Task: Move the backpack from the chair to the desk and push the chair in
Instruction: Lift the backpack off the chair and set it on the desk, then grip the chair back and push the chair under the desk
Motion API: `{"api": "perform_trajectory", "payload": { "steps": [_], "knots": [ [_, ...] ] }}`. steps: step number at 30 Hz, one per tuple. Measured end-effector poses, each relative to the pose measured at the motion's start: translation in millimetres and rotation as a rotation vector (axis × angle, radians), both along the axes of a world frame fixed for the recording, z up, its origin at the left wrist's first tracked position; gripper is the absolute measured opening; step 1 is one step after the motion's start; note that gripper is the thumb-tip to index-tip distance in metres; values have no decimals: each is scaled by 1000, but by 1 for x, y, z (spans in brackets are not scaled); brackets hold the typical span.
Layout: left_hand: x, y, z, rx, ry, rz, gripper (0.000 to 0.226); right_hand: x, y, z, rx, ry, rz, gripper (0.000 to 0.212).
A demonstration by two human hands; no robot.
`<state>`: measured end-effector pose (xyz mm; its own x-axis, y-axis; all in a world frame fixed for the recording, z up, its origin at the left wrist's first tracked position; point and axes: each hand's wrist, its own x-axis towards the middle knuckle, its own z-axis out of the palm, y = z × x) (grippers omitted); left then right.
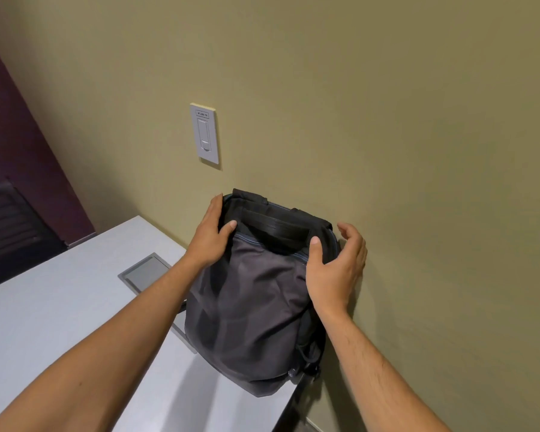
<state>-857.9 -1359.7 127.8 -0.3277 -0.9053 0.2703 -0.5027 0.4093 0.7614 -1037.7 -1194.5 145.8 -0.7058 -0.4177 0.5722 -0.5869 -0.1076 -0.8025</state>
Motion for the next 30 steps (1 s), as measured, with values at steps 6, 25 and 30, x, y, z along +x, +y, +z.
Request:
{"api": "perform_trajectory", "payload": {
  "steps": [6,25,30],
  "knots": [
    [46,28,-39,58,-114,14,69,35,-12,-5,-106,423,197,24],
    [260,173,-85,190,-222,655,64,195,-44,-76,432,611,953,49],
    [286,227,-88,209,-198,858,65,234,-46,-83,455,657,1148,57]
  ]
}}
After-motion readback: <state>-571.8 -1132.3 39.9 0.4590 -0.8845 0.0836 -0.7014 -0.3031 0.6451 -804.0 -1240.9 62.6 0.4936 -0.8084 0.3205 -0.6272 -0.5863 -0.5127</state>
